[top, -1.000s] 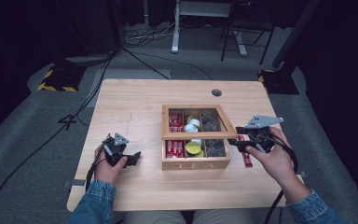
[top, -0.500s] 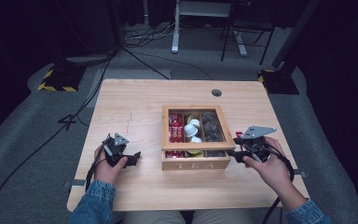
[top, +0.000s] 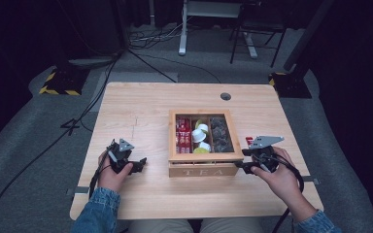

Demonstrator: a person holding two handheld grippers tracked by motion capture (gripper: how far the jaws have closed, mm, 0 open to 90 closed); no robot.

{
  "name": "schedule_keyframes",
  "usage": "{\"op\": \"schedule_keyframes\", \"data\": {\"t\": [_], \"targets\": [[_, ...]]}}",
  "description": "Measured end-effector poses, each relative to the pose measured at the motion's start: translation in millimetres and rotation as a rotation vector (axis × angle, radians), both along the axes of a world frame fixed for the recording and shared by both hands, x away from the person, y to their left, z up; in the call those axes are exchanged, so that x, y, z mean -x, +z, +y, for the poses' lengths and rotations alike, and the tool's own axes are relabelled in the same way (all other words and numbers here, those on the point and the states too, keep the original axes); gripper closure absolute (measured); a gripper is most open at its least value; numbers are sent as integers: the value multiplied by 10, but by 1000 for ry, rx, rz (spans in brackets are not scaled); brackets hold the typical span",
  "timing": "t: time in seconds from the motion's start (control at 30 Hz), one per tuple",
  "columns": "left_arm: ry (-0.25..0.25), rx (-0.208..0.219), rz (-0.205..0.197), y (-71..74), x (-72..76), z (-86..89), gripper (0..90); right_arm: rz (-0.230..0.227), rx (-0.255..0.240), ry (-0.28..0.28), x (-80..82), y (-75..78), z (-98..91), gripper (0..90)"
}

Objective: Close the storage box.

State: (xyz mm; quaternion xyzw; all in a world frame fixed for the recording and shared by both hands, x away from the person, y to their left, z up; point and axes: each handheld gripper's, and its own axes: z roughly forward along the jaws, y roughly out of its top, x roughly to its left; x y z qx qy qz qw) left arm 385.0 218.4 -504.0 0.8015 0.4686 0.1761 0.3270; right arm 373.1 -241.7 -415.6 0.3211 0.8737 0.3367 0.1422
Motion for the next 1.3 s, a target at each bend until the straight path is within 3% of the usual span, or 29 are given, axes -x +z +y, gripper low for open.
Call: {"op": "schedule_keyframes", "data": {"t": [0.3,0.53,0.73,1.3], "targets": [[0,-1,0,1,0,1,144,20,-10,1,7,-24,-11,439],[0,-1,0,1,0,1,143,81,25,19,34,-101,-12,432],[0,-1,0,1,0,1,143,79,-7,13,38,-114,-47,381],[-1,1,2,0,-1,-1,142,8,-110,-8,62,90,-149,359]]}}
